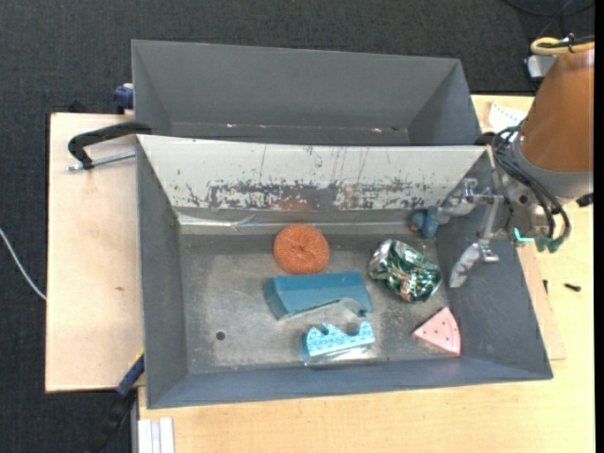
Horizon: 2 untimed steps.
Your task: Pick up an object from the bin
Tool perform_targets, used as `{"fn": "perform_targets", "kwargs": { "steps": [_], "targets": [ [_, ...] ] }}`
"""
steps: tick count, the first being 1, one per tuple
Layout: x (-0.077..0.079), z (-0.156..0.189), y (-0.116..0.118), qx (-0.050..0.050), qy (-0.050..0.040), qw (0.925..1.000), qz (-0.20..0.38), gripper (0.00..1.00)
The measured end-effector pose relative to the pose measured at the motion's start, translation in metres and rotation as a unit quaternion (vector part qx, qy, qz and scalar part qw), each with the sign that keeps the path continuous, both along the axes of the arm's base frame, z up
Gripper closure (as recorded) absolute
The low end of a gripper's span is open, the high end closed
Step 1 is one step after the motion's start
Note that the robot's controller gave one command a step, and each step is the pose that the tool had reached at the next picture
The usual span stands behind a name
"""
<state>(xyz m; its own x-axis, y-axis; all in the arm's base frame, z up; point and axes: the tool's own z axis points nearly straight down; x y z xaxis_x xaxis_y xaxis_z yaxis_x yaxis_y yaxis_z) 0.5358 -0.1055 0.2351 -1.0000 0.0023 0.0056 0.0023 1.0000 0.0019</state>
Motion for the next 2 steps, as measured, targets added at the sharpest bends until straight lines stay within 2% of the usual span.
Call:
{"fn": "perform_targets", "kwargs": {
  "steps": [1,2],
  "targets": [
    [0.002,0.004,0.0,-0.001,-0.0039,1.0,0.001,0.0],
    [0.029,-0.048,0.019,-0.001,-0.0074,0.9999,0.009,0.0]
  ]
}}
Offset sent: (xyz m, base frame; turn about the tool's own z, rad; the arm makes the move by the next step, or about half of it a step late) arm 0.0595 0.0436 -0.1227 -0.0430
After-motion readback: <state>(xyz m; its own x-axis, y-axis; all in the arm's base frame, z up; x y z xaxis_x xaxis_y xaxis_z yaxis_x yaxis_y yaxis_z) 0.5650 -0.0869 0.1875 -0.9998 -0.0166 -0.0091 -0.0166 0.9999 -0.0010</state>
